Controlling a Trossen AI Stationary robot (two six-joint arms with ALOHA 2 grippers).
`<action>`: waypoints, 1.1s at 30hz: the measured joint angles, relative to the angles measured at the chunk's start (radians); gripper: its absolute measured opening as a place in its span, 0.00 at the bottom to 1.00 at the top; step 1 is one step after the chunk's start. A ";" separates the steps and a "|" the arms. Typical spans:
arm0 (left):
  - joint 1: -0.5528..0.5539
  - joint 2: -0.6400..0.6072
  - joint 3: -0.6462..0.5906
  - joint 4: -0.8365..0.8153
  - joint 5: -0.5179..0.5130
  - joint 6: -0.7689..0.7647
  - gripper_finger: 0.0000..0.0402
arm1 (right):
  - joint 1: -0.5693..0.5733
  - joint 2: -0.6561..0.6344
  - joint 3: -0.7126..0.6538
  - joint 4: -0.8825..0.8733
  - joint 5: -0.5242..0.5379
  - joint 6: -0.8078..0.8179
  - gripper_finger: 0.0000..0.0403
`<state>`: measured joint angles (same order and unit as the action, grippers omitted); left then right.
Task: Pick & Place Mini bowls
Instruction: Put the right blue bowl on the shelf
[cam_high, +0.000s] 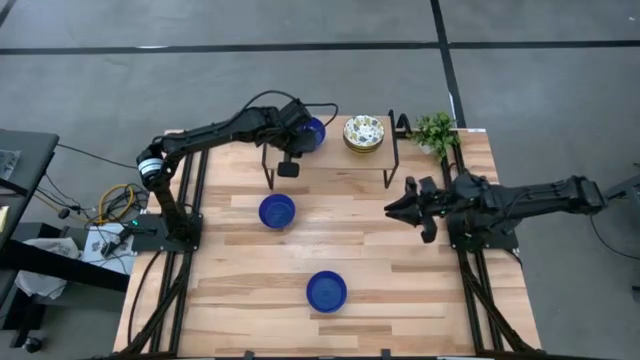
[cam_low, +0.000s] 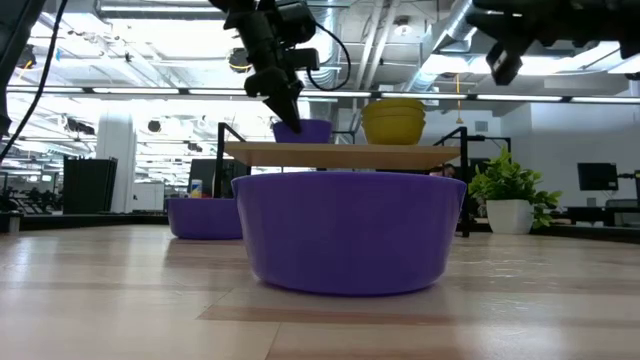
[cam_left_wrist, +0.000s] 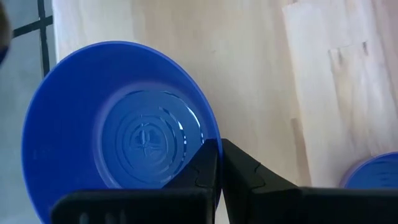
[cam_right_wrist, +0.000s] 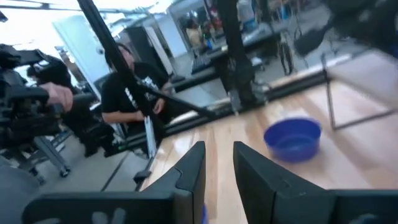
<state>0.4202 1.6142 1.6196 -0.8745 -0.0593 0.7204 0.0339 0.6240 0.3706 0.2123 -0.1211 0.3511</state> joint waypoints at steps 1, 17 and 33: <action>-0.002 0.000 0.000 0.000 0.000 0.000 0.02 | -0.012 -0.013 0.000 -0.001 -0.012 -0.009 0.18; -0.005 0.000 0.000 -0.008 0.000 -0.001 0.02 | -0.088 -0.195 -0.019 -0.107 -0.115 -0.031 0.18; -0.004 0.000 0.000 -0.008 0.000 -0.003 0.02 | -0.099 -0.369 -0.212 -0.008 -0.030 0.026 0.18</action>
<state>0.4160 1.6142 1.6196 -0.8822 -0.0589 0.7174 -0.0654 0.2554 0.1581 0.2047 -0.1513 0.3775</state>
